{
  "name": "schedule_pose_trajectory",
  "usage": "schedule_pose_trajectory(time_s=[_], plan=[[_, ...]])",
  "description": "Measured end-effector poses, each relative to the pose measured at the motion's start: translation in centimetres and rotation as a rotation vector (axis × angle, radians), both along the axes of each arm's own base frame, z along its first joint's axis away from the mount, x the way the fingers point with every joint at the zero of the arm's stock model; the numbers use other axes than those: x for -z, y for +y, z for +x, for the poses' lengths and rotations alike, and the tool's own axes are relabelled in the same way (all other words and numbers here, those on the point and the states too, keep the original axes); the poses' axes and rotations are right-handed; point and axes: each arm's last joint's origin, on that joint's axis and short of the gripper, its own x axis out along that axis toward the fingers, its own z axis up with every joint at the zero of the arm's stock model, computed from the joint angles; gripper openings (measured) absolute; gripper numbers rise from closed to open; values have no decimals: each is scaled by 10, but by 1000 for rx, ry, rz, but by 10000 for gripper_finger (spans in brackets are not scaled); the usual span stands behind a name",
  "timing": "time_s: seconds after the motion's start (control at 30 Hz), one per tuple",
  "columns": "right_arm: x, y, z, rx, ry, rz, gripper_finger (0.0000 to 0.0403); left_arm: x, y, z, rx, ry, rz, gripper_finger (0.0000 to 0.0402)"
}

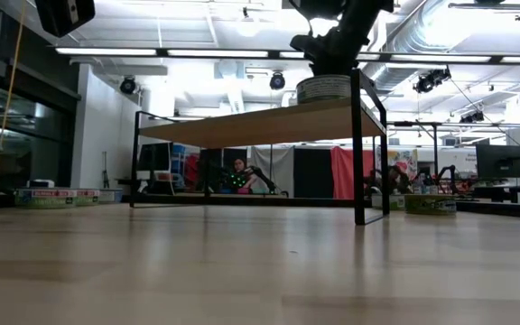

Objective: Stack canned seafood by type on shelf
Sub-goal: Stack the white-green tuna can on top of the other white-green tuna can on the shelf

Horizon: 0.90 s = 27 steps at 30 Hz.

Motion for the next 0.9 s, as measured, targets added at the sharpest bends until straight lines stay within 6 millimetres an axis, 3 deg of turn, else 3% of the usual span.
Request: schedule_pose_trajectory(time_s=[0.9], plan=[[1,15,-21,-33,198,49,0,1,0,-1,12,15,34,1]])
